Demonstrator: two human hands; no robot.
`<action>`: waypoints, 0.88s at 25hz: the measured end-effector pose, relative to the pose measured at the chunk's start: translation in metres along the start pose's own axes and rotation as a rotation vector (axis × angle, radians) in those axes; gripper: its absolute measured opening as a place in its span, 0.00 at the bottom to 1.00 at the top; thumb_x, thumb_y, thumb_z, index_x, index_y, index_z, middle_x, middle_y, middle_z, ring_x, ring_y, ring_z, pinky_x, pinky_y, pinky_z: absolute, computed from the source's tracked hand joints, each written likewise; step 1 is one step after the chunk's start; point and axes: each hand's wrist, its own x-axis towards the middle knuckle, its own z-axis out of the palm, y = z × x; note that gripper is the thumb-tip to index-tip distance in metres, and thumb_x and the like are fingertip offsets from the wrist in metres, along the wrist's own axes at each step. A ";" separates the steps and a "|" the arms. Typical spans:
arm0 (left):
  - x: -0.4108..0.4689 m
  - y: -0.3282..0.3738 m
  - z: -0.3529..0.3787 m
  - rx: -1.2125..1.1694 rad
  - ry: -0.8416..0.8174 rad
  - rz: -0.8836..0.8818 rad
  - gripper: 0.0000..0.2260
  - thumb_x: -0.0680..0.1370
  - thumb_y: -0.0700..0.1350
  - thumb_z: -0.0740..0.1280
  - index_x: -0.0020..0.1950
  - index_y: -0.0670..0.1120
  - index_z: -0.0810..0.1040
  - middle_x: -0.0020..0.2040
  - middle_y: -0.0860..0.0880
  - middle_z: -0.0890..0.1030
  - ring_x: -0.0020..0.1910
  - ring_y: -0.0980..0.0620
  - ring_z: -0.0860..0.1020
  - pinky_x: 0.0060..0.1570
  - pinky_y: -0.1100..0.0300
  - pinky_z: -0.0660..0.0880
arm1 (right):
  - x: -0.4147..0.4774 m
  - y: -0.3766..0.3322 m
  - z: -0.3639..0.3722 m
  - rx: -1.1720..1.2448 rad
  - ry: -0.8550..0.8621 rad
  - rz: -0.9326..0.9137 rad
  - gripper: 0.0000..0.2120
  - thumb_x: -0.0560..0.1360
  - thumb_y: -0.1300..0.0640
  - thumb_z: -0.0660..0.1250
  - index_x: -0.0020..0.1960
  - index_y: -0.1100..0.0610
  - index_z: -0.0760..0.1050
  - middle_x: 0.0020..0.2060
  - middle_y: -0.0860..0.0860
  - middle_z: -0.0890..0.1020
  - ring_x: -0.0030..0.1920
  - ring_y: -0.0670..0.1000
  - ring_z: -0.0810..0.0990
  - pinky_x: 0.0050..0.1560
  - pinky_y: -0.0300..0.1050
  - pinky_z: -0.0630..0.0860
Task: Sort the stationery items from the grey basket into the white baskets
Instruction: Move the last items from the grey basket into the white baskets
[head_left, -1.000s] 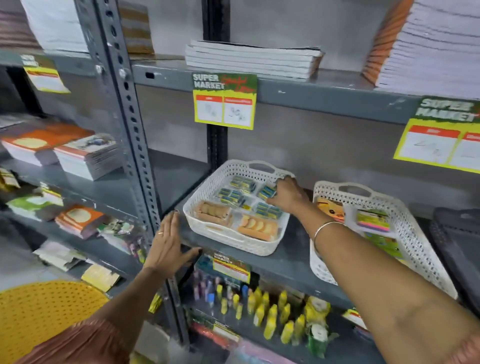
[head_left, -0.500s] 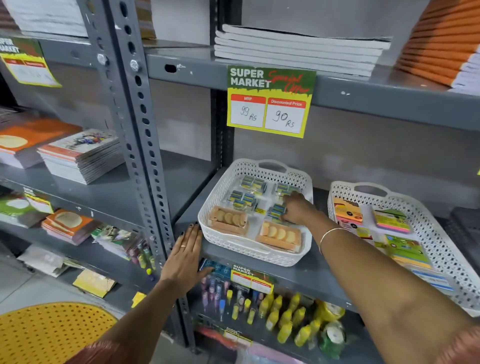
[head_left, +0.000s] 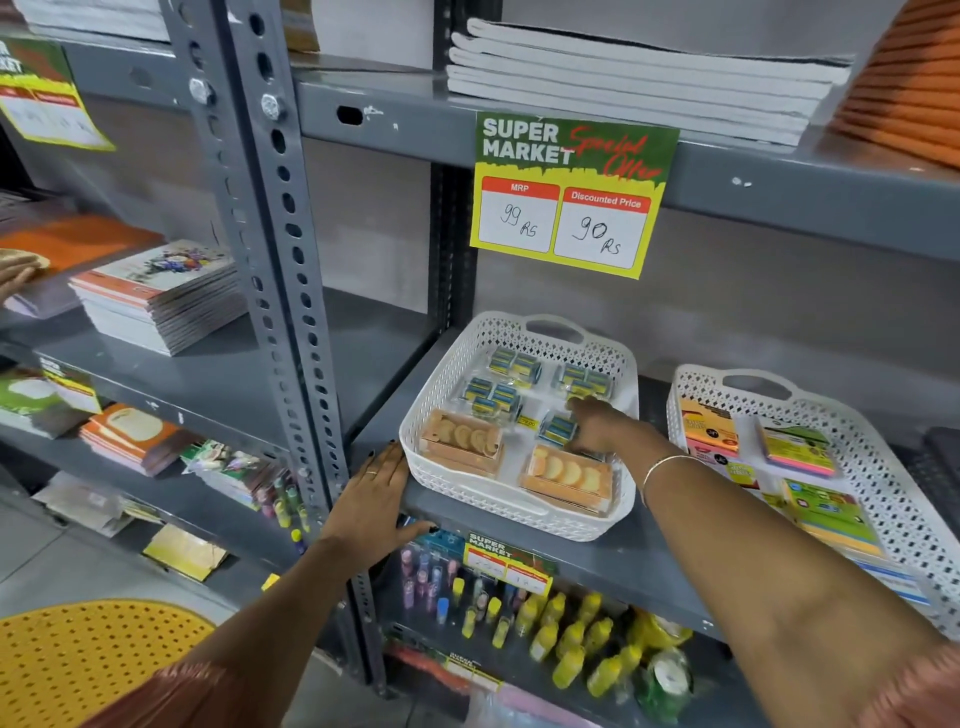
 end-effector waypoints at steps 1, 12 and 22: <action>0.000 0.000 0.000 -0.002 -0.009 0.001 0.45 0.70 0.67 0.62 0.75 0.42 0.49 0.76 0.44 0.56 0.74 0.47 0.53 0.73 0.55 0.45 | 0.001 0.001 -0.001 -0.002 0.001 -0.008 0.33 0.70 0.53 0.73 0.71 0.61 0.65 0.67 0.60 0.72 0.65 0.59 0.73 0.64 0.47 0.73; 0.001 -0.004 0.002 -0.114 0.015 -0.011 0.47 0.67 0.66 0.68 0.74 0.42 0.51 0.73 0.43 0.61 0.72 0.45 0.59 0.73 0.50 0.55 | -0.014 -0.012 -0.015 0.090 0.191 -0.087 0.35 0.75 0.48 0.68 0.75 0.62 0.59 0.72 0.61 0.67 0.72 0.60 0.65 0.68 0.50 0.68; 0.034 0.039 -0.089 -0.523 0.293 -0.067 0.32 0.76 0.58 0.62 0.72 0.42 0.56 0.70 0.40 0.66 0.67 0.45 0.67 0.65 0.52 0.64 | -0.063 -0.038 -0.036 0.096 -0.074 -0.234 0.29 0.72 0.43 0.69 0.65 0.60 0.72 0.65 0.57 0.76 0.63 0.57 0.75 0.59 0.47 0.72</action>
